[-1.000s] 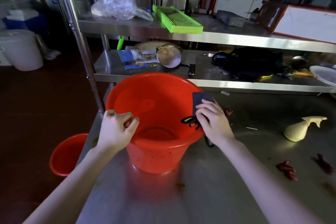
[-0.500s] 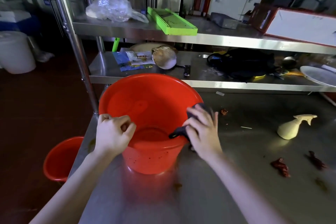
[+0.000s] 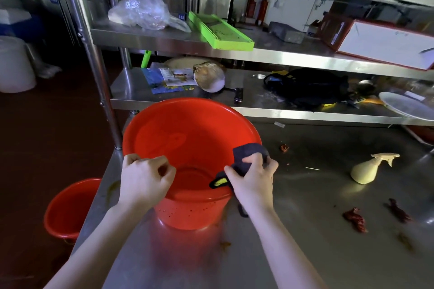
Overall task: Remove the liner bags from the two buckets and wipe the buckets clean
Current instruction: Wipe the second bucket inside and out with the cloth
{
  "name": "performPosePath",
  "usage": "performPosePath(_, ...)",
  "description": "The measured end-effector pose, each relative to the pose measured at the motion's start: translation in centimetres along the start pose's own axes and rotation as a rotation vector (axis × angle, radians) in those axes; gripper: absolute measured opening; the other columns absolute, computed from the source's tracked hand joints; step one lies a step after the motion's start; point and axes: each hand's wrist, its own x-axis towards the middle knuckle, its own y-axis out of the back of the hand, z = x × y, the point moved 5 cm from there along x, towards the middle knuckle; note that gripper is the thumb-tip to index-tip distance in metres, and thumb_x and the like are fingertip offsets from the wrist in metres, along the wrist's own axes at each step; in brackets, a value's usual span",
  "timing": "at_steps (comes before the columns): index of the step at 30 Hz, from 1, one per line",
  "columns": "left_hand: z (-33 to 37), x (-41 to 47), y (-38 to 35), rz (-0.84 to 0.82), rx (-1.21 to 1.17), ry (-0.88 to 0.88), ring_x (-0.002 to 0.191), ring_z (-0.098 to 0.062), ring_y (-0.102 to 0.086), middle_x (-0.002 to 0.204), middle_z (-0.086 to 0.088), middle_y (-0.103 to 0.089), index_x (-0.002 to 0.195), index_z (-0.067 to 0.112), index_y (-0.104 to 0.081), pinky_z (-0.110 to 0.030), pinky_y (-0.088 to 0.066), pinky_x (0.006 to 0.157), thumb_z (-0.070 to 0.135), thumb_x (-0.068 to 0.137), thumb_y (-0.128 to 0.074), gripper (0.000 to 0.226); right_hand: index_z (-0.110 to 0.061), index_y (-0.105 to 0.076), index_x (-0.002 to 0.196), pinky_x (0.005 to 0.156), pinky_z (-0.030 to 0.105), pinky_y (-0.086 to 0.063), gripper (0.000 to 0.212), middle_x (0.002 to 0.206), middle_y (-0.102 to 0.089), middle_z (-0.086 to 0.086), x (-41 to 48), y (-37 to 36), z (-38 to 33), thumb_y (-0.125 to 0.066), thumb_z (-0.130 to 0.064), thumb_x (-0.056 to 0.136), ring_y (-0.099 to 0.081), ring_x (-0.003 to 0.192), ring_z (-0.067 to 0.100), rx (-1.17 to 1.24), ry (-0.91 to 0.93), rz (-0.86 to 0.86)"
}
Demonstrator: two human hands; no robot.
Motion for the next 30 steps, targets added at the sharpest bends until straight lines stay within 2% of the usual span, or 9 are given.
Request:
performPosePath(3, -0.1, -0.2, -0.2, -0.011, -0.044, -0.003, 0.038, -0.015, -0.035, 0.035, 0.005, -0.037, 0.048, 0.027, -0.037, -0.036, -0.035, 0.077, 0.033, 0.074, -0.039, 0.026, -0.029, -0.035, 0.109, 0.082, 0.041, -0.052, 0.047, 0.118, -0.025, 0.001, 3.3, 0.2, -0.1, -0.068, -0.025, 0.076, -0.054, 0.102, 0.036, -0.038, -0.09, -0.106)
performPosePath(6, -0.1, -0.2, -0.1, 0.001, -0.072, -0.03, 0.039, -0.011, -0.033, 0.037, 0.006, -0.036, 0.049, 0.031, -0.029, -0.036, -0.033, 0.073, 0.032, 0.072, -0.041, 0.026, -0.039, -0.02, 0.139, 0.084, 0.044, -0.053, 0.078, 0.131, -0.03, 0.005, 7.6, 0.2, -0.4, -0.064, -0.021, 0.076, -0.054, 0.106, 0.035, -0.138, -0.154, -0.161)
performPosePath(8, -0.2, -0.2, -0.1, -0.005, -0.067, -0.039, 0.039, -0.012, -0.035, 0.037, 0.006, -0.035, 0.049, 0.028, -0.03, -0.036, -0.033, 0.073, 0.031, 0.071, -0.041, 0.026, -0.039, -0.015, 0.148, 0.087, 0.043, -0.053, 0.085, 0.139, -0.033, 0.006, 10.1, 0.1, -1.2, -0.061, -0.021, 0.079, -0.053, 0.112, 0.034, -0.215, -0.165, -0.199)
performPosePath(11, -0.2, -0.2, -0.2, -0.004, -0.026, -0.004, 0.038, -0.016, -0.038, 0.036, 0.005, -0.036, 0.047, 0.024, -0.035, -0.035, -0.034, 0.073, 0.032, 0.073, -0.041, 0.028, -0.035, -0.024, 0.146, 0.085, 0.042, -0.052, 0.074, 0.14, -0.037, 0.006, 11.6, -0.7, -2.3, -0.063, -0.025, 0.083, -0.049, 0.118, 0.035, -0.35, -0.109, -0.152)
performPosePath(14, 0.1, -0.5, -0.2, 0.008, 0.002, 0.026, 0.037, -0.018, -0.037, 0.035, 0.006, -0.036, 0.048, 0.026, -0.032, -0.034, -0.034, 0.074, 0.031, 0.076, -0.039, 0.029, -0.035, -0.014, 0.15, 0.074, 0.039, -0.049, 0.083, 0.149, -0.024, 0.005, 9.7, -1.3, -1.7, -0.065, -0.026, 0.085, -0.039, 0.124, 0.035, -0.493, -0.031, -0.1)
performPosePath(19, -0.2, -0.4, -0.4, -0.035, 0.017, 0.019, 0.038, -0.021, -0.04, 0.037, 0.004, -0.039, 0.047, 0.021, -0.036, -0.035, -0.034, 0.074, 0.031, 0.077, -0.039, 0.032, -0.029, 0.002, 0.153, 0.093, 0.043, -0.045, 0.087, 0.151, -0.011, 0.013, 3.2, -0.7, 1.0, -0.057, -0.029, 0.089, -0.032, 0.129, 0.041, -0.248, -0.105, -0.108)
performPosePath(22, -0.3, 0.0, -0.2, -0.045, -0.05, -0.01, 0.039, -0.021, -0.039, 0.037, 0.004, -0.038, 0.047, 0.024, -0.032, -0.034, -0.033, 0.075, 0.033, 0.075, -0.039, 0.03, -0.026, 0.002, 0.154, 0.091, 0.042, -0.046, 0.087, 0.149, -0.011, 0.016, 1.1, -0.8, 1.2, -0.057, -0.033, 0.089, -0.033, 0.127, 0.042, -0.158, -0.099, -0.054)
performPosePath(27, -0.4, 0.5, -0.1, -0.048, -0.173, -0.005, 0.039, -0.015, -0.03, 0.036, 0.006, -0.033, 0.045, 0.029, -0.026, -0.032, -0.033, 0.077, 0.034, 0.07, -0.04, 0.029, -0.032, -0.005, 0.152, 0.081, 0.04, -0.045, 0.092, 0.145, -0.019, 0.01, 7.7, -0.7, 0.4, -0.061, -0.02, 0.08, -0.039, 0.121, 0.036, -0.331, -0.126, -0.112)
performPosePath(30, -1.7, 0.6, 0.1, -0.11, -0.201, -0.007, 0.04, -0.012, -0.026, 0.038, 0.008, -0.03, 0.046, 0.031, -0.027, -0.033, -0.035, 0.08, 0.034, 0.068, -0.042, 0.028, -0.041, -0.014, 0.15, 0.086, 0.039, -0.051, 0.092, 0.146, -0.026, 0.006, 12.7, -0.5, -0.7, -0.063, -0.015, 0.077, -0.046, 0.122, 0.033, -0.38, -0.003, -0.236)
